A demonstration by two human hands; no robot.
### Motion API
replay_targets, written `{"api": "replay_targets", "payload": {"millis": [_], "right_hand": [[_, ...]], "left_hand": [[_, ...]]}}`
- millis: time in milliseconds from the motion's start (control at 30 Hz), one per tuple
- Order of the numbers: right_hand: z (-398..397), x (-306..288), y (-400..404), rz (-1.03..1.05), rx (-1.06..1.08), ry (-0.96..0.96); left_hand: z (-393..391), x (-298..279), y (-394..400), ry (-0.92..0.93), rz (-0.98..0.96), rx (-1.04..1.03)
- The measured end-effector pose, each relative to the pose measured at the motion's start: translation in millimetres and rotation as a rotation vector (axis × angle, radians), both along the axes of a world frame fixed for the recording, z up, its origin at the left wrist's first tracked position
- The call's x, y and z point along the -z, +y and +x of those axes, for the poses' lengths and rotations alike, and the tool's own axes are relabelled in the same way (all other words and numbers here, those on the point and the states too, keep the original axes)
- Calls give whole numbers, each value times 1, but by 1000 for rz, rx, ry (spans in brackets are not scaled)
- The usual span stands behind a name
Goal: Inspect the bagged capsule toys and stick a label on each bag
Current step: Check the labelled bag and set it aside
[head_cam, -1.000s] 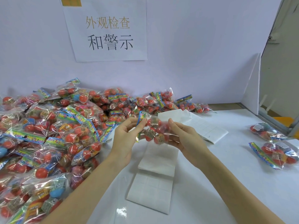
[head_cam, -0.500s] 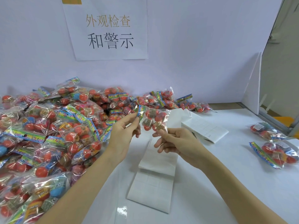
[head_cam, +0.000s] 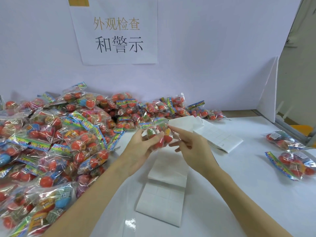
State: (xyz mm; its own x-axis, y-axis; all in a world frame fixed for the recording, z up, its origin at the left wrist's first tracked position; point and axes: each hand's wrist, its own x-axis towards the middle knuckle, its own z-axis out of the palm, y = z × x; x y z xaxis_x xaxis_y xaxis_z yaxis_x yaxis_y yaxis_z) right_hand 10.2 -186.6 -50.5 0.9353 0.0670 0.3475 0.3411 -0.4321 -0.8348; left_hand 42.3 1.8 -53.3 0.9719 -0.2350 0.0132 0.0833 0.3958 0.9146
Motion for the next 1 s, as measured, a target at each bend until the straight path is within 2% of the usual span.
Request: {"api": "replay_targets", "payload": {"millis": [133, 267, 333, 433, 500, 567, 633, 700, 767, 833, 1000], "right_hand": [[2, -6, -1, 380, -107, 167], [4, -4, 1, 343, -64, 214], [6, -3, -1, 444, -58, 270], [7, -4, -7, 551, -75, 303], [6, -6, -7, 383, -80, 281], [4, -6, -8, 50, -135, 286], [1, -6, -13, -181, -261, 376], [-2, -5, -19, -330, -394, 447], [-4, -5, -23, -462, -481, 483], [-5, -6, -23, -497, -481, 448], [2, -11, -19, -246, -304, 295]], "left_hand": [[0, 0, 3, -20, 67, -141], [-4, -3, 3, -110, 144, -79], [-6, -5, 1, -132, 128, -58], [-5, -6, 0, -126, 147, -155], [-4, -4, 1, -199, 230, -274], [-4, -1, 4, -397, 331, -356], [-4, -3, 7, -545, 464, -395], [-3, -3, 7, -606, 597, -446], [-5, -4, 5, -581, 613, -464], [-6, -5, 5, -563, 576, -457], [-7, -7, 7, -569, 512, -319]]}}
